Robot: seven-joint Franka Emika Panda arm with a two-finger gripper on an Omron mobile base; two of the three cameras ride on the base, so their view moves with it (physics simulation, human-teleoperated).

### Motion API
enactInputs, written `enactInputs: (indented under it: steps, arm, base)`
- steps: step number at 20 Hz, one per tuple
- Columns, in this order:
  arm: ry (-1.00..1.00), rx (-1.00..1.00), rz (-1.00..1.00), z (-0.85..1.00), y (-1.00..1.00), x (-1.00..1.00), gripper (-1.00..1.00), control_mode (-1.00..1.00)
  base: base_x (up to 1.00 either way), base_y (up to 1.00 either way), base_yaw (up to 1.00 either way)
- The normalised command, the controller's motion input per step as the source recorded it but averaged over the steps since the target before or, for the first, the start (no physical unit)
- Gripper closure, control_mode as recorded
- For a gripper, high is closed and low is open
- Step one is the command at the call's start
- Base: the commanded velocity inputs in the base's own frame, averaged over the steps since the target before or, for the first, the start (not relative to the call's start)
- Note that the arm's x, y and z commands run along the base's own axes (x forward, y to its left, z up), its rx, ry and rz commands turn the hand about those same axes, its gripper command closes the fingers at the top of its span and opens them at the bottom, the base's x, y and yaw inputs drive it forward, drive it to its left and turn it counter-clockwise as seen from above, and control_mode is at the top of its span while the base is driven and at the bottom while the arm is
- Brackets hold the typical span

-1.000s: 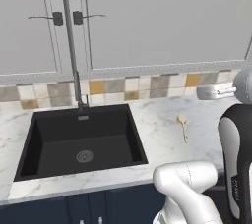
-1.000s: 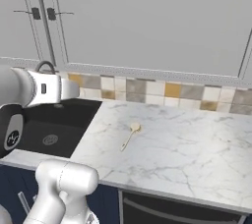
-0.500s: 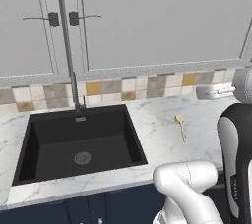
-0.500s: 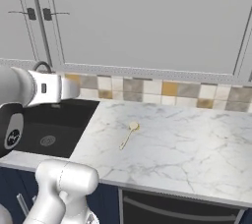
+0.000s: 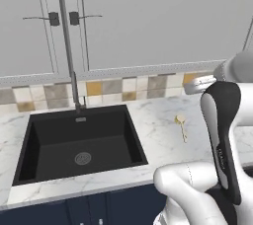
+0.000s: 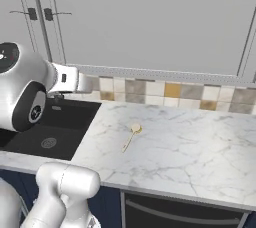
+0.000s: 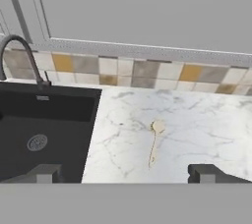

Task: Grab the spray bottle from the cabinet, then place it next to the cutting board for sanitizing. Then grab the dish brush from the countertop next to the sink and place it next to the cutting board.

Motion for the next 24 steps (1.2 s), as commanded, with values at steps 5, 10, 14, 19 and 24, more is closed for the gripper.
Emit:
enactInputs:
  steps: [5,10,14,19,24]
  arm:
    - [0.19,0.0,0.0,-0.7,-0.05,0.49,-1.0,-1.0]
    - [0.18,0.0,0.0,-0.62,-0.13,0.59,-1.0,-1.0]
    - [0.11,0.0,0.0,-0.57,-0.17,0.64,-1.0,-1.0]
    - [0.1,0.0,-0.01,-0.56,-0.36,0.46,-1.0,-1.0]
    - [0.09,0.0,-0.03,-0.61,-0.31,0.24,-1.0,-1.0]
  base:
    - [0.0,0.0,0.0]
    - [0.0,0.0,0.0]
    - [0.0,0.0,0.0]
    - [0.0,0.0,0.0]
    - [0.0,0.0,0.0]
